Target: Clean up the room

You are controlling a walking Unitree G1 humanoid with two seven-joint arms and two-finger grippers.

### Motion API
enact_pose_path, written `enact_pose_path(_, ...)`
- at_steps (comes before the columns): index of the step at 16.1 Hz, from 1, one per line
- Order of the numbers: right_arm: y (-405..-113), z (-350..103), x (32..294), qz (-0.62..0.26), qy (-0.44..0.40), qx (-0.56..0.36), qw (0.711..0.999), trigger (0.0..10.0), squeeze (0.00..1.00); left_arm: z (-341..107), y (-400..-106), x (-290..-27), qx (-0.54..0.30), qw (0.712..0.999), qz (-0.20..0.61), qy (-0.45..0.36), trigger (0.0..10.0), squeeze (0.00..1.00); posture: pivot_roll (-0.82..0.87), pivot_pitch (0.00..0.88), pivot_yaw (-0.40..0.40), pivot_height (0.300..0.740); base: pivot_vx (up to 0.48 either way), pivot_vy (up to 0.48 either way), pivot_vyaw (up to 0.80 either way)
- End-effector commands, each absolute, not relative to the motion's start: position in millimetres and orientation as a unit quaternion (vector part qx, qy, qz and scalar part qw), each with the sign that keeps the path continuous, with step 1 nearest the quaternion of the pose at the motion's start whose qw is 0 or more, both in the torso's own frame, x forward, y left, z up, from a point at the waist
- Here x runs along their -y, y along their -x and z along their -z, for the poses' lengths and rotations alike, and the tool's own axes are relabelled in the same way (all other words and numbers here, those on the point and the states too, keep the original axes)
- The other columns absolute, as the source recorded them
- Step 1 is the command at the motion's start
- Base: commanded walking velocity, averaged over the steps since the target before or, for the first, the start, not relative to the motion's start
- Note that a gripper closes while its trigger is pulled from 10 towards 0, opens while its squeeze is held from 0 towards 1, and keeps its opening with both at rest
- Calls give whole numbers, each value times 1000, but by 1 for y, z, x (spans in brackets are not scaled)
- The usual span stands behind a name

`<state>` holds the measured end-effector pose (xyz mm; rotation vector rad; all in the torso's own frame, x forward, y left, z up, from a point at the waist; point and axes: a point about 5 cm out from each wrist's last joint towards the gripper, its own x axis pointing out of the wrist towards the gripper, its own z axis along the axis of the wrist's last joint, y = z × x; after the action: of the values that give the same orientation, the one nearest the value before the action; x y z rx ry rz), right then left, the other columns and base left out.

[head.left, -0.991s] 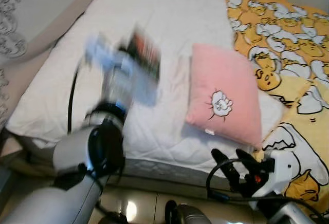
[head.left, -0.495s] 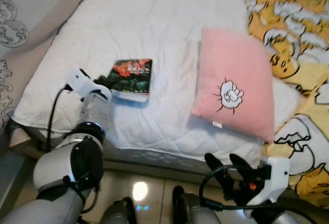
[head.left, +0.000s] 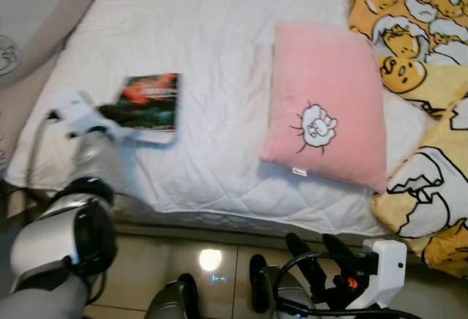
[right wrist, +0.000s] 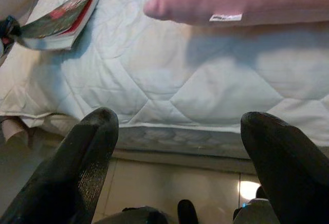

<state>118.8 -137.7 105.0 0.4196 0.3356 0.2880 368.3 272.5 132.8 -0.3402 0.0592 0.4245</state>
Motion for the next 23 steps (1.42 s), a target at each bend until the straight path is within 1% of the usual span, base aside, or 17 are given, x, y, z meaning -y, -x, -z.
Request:
enact_pose_path(1, -116, -104, 138, -136, -204, -169, 955, 10000, 0, -110, -355, -279, -73, 956, -237, 154, 10000, 0, -293, 297, -13, 740, 0, 0, 0)
enact_pose_path(2, -116, -104, 137, -136, -204, -169, 955, 10000, 0, -106, -354, -277, -79, 958, -232, 150, 10000, 0, -283, 297, -19, 740, 0, 0, 0)
enact_pose_path(4, -113, -101, 133, -146, -199, -177, 953, 10000, 0, -92, -354, -257, -111, 972, -179, 109, 10000, 0, -276, 297, -27, 740, 0, 0, 0)
enact_pose_path(5, -113, -100, 132, -148, -196, -178, 953, 10000, 0, -90, -354, -252, -117, 975, -166, 94, 10000, 0, -275, 299, -28, 740, 0, 0, 0)
enact_pose_path(6, -112, -99, 130, -151, -192, -180, 953, 10000, 0, -88, -356, -245, -129, 981, -138, 42, 10000, 0, -280, 300, -31, 740, 0, 0, 0)
enact_pose_path(7, -111, -98, 130, -152, -189, -180, 953, 10000, 0, -89, -357, -242, -133, 983, -126, 21, 10000, 0, -280, 300, -31, 740, 0, 0, 0)
enact_pose_path(8, -111, -98, 130, -152, -189, -180, 953, 10000, 0, -89, -357, -242, -133, 983, -125, 20, 10000, 0, -280, 300, -31, 740, 0, 0, 0)
enact_pose_path(9, -111, -98, 131, -150, -187, -182, 954, 10000, 0, -92, -358, -244, -133, 984, -122, -1, 10000, 0, -285, 299, -29, 740, 0, 0, 0)
enact_pose_path(10, -109, -96, 133, -146, -183, -184, 955, 10000, 0, -100, -361, -249, -132, 984, -113, -48, 10000, 0, -287, 298, -28, 740, 0, 0, 0)
enact_pose_path(11, -108, -94, 135, -143, -181, -187, 955, 10000, 0, -102, -362, -251, -131, 984, -105, -66, 10000, 0, -283, 297, -27, 740, 0, 0, 0)
enact_pose_path(14, -109, -92, 136, -144, -176, -189, 955, 10000, 0, -92, -357, -247, -152, 982, -71, -91, 10000, 0, -287, 293, -33, 740, 0, 0, 0)
enact_pose_path(16, -110, -92, 137, -144, -174, -189, 956, 10000, 0, -92, -357, -249, -154, 981, -74, -94, 10000, 0, -289, 288, -37, 740, 0, 0, 0)
enact_pose_path(17, -110, -90, 139, -144, -172, -190, 956, 10000, 0, -92, -357, -249, -156, 980, -73, -104, 10000, 1000, -287, 279, -41, 740, 0, 0, 0)
enact_pose_path(19, -112, -88, 139, -145, -168, -190, 956, 10000, 0, -90, -354, -252, -162, 975, -68, -135, 10000, 1000, -288, 263, -40, 740, 0, 0, 0)
enact_pose_path(20, -115, -87, 139, -146, -166, -187, 957, 10000, 0, -94, -354, -258, -160, 968, -63, -183, 10000, 1000, -286, 245, -35, 740, 0, 0, 0)
enact_pose_path(22, -122, -84, 141, -144, -163, -182, 959, 10000, 0, -100, -353, -271, -156, 963, -74, -204, 10000, 1000, -267, 207, -25, 740, 0, 0, 0)
enact_pose_path(23, -126, -82, 142, -144, -161, -178, 960, 10000, 0, -103, -352, -277, -155, 958, -76, -230, 10000, 1000, -259, 183, -20, 740, 0, 0, 0)
